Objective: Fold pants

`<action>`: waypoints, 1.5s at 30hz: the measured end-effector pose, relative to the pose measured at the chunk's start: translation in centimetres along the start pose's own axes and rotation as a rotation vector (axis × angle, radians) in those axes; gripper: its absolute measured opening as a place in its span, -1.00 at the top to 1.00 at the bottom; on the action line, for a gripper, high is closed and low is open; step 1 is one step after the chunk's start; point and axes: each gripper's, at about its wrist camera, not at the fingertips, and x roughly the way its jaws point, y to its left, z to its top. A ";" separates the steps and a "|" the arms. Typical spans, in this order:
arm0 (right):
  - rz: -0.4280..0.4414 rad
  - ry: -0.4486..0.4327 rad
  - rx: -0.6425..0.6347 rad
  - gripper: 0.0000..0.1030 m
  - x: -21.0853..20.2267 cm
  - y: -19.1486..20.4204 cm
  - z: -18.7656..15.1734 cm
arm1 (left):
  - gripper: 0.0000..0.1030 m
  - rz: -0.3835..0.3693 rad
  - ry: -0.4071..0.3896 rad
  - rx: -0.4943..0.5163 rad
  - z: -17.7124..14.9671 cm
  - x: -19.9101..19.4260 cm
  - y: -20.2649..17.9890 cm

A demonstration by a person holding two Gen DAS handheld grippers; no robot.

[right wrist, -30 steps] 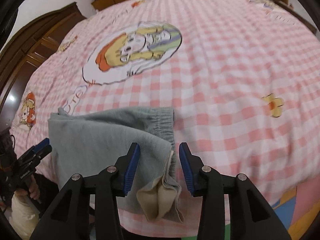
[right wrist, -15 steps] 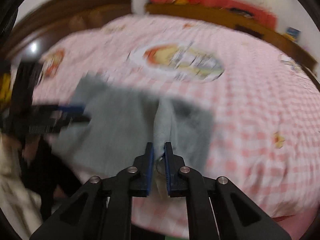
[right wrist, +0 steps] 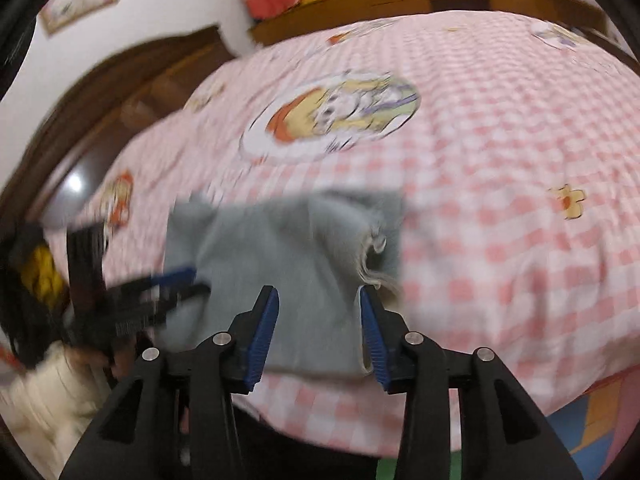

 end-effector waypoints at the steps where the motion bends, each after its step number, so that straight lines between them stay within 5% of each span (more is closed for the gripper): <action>1: 0.014 0.003 0.032 0.17 0.2 -0.6 0.7 | -0.09 0.002 -0.001 0.004 0.0 0.0 0.0; 10: 0.037 0.188 0.168 0.17 3.8 -4.4 4.2 | -0.09 -0.008 0.006 -0.014 -0.1 0.0 0.1; 18: 0.040 0.142 0.053 0.20 4.4 -1.9 5.1 | -0.09 -0.026 0.002 -0.043 0.2 -0.4 0.2; 20: -0.031 0.108 -0.050 0.72 4.4 0.0 4.9 | -0.09 -0.039 -0.001 -0.051 0.2 -0.6 0.3; 23: -0.064 0.039 -0.210 0.80 3.5 3.3 3.6 | -0.09 -0.055 -0.001 -0.060 0.3 -0.8 0.3; 31: -0.131 0.128 -0.558 0.79 6.0 9.2 -2.9 | -0.09 -0.130 -0.027 -0.059 1.3 -1.5 -0.7; 37: -0.017 0.173 -0.436 0.38 7.3 7.7 -4.9 | -0.09 -0.223 -0.032 -0.061 3.0 -0.7 -2.5; 45: -0.018 0.100 -0.385 0.37 4.0 7.4 -5.4 | -0.08 -0.285 -0.008 -0.036 4.3 0.6 -5.3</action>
